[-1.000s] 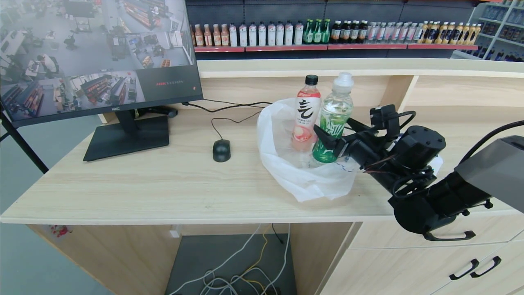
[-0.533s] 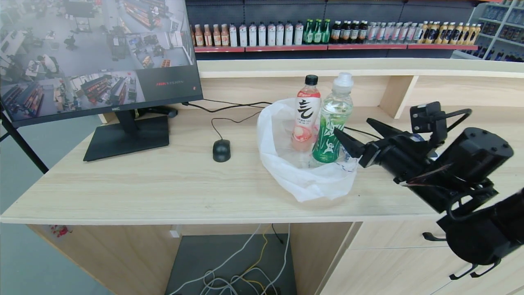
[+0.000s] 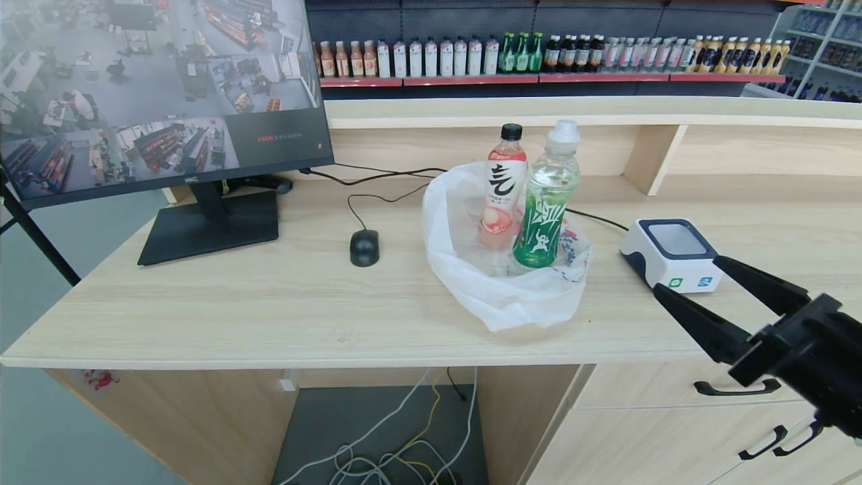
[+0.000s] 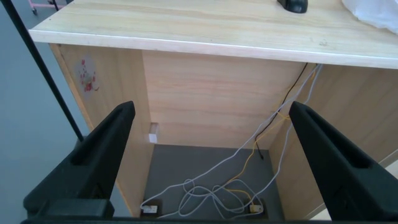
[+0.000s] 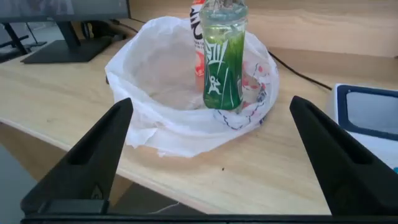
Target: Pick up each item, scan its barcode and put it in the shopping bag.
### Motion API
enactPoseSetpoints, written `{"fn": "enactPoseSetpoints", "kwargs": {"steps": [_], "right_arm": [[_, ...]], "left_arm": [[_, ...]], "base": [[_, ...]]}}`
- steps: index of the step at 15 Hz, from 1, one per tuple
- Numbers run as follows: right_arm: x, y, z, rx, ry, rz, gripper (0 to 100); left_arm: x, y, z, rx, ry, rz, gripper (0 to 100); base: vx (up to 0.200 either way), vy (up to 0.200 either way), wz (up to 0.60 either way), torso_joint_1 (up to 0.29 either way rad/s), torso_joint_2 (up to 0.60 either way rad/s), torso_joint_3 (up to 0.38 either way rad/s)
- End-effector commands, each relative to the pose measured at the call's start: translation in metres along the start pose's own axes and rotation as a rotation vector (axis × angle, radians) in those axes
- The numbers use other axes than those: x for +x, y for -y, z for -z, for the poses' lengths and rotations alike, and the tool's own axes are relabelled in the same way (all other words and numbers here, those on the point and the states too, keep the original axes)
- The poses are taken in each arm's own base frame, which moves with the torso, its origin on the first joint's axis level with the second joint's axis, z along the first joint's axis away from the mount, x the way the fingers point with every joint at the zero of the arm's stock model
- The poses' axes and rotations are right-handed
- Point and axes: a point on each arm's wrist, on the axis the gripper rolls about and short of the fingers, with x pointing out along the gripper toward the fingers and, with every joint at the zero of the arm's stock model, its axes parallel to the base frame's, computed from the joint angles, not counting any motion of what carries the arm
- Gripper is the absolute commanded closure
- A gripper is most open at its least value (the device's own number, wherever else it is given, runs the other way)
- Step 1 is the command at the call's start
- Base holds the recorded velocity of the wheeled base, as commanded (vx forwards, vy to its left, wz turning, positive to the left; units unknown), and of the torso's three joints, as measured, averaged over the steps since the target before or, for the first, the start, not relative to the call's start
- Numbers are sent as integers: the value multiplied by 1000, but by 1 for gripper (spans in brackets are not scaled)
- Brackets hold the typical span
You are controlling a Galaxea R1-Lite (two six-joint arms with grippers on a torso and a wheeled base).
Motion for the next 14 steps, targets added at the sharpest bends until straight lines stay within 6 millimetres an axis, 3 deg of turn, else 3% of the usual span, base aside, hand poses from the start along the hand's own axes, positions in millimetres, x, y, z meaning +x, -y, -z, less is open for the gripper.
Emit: {"fn": "enactPoseSetpoints", "kwargs": {"steps": [1,8,14], "right_arm": [[-38,-6,-1,-5,10,11,0],[-53,-11,6,-83,-112,-40,0],[-116,-25,14,-66,-234,-101,0]], "left_arm": [[0,0,0,0,0,-1,0],[0,0,0,-9,1,-1,0],[0,0,0,-11,1,-1,0]], "base": [[0,0,0,0,0,0],[0,0,0,0,0,0],[0,0,0,0,0,0]]}}
